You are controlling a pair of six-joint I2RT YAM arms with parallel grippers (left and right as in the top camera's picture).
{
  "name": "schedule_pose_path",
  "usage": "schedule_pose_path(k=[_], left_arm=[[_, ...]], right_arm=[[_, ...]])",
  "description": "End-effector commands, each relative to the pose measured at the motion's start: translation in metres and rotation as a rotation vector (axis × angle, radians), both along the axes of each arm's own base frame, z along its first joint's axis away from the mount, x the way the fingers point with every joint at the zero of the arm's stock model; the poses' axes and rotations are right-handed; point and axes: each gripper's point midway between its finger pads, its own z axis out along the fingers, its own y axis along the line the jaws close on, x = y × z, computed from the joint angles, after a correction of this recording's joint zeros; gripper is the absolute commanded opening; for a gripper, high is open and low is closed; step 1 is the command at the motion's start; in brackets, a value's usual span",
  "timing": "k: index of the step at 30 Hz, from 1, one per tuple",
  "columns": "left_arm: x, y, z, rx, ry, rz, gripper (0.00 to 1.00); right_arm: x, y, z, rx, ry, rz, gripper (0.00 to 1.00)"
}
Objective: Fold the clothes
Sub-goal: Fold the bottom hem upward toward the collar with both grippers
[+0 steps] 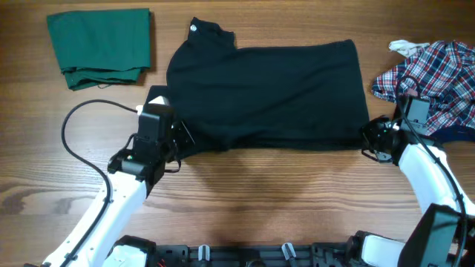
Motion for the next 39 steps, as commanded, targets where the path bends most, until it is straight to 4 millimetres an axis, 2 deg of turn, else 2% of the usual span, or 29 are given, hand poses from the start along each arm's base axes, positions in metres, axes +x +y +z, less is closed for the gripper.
schedule_pose_path(k=[1, 6, 10, 16, 19, 24, 26, 28, 31, 33, 34, 36, 39], left_arm=[[0.011, 0.011, -0.004, 0.06, -0.016, 0.032, 0.04], [0.02, 0.009, -0.026, 0.07, 0.018, 0.031, 0.04], [0.022, 0.008, -0.035, 0.076, 0.035, 0.031, 0.04], [0.028, 0.017, -0.032, 0.117, 0.003, 0.065, 0.04], [0.03, 0.017, -0.031, 0.115, -0.003, 0.066, 0.06], [0.031, 0.019, -0.03, 0.125, -0.01, 0.076, 0.31], [0.031, 0.021, -0.03, 0.135, -0.012, 0.083, 0.52], [0.032, 0.022, -0.03, 0.147, -0.016, 0.071, 0.6], [0.031, 0.022, -0.03, 0.169, -0.02, 0.045, 0.64], [0.031, 0.022, -0.03, 0.169, -0.02, 0.045, 0.66], [0.031, 0.022, -0.03, 0.168, -0.02, 0.044, 0.66], [0.031, 0.022, -0.03, 0.168, -0.02, 0.044, 0.72], [0.031, 0.022, -0.03, 0.169, -0.02, 0.043, 0.79]], right_arm=[[0.009, -0.001, -0.001, 0.011, -0.018, -0.006, 0.04], [0.021, -0.004, 0.004, -0.003, -0.069, -0.005, 0.04], [0.032, -0.002, 0.011, -0.008, -0.121, -0.004, 0.04], [0.061, 0.032, 0.02, -0.022, -0.219, 0.108, 0.04], [0.064, 0.043, 0.007, -0.045, -0.19, 0.127, 0.04], [0.056, 0.036, -0.011, -0.083, -0.12, 0.103, 0.04], [0.05, 0.028, -0.013, -0.122, -0.093, 0.082, 0.04], [0.044, 0.02, -0.016, -0.161, -0.059, 0.061, 0.04], [0.038, 0.009, -0.017, -0.223, -0.028, 0.041, 0.06], [0.034, 0.0, -0.017, -0.265, -0.013, 0.019, 0.14], [0.034, -0.002, -0.016, -0.278, -0.01, 0.018, 0.24], [0.035, -0.004, -0.015, -0.314, -0.01, 0.054, 0.55], [0.034, -0.017, -0.011, -0.406, 0.009, 0.069, 0.72]])
